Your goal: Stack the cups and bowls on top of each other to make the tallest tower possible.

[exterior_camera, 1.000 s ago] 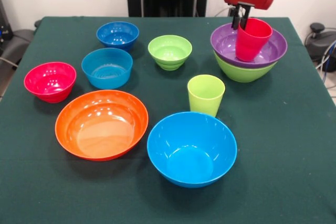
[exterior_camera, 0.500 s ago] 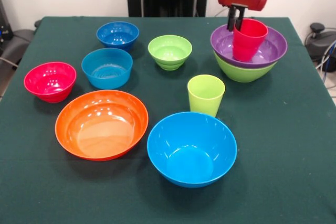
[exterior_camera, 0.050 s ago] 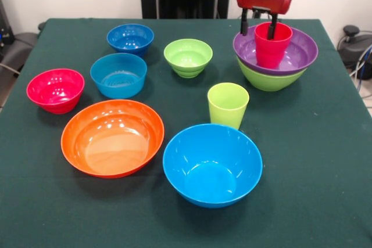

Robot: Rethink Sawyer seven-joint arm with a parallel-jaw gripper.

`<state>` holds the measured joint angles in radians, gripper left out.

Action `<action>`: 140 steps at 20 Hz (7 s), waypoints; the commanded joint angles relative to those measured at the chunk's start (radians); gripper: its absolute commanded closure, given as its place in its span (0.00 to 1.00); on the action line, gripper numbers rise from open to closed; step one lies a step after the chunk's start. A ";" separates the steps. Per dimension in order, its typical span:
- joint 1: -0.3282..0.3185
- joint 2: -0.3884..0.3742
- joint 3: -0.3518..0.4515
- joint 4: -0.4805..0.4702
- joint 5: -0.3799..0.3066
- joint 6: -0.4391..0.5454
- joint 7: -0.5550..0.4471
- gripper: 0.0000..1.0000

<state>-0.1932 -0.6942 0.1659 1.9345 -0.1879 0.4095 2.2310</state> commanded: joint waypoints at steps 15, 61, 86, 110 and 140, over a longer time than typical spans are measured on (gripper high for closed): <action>0.008 -0.080 0.117 0.039 0.078 0.102 0.039 0.00; 0.107 0.070 -0.169 -0.274 -0.062 0.044 0.077 0.00; 0.039 0.095 -0.181 -0.179 -0.058 -0.084 0.045 0.00; -0.028 0.245 -0.183 -0.082 0.014 -0.204 0.092 0.00; -0.057 0.133 -0.141 -0.017 0.053 -0.064 0.051 0.00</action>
<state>-0.2729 -0.4703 -0.0753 1.8681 -0.1649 0.1929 2.2310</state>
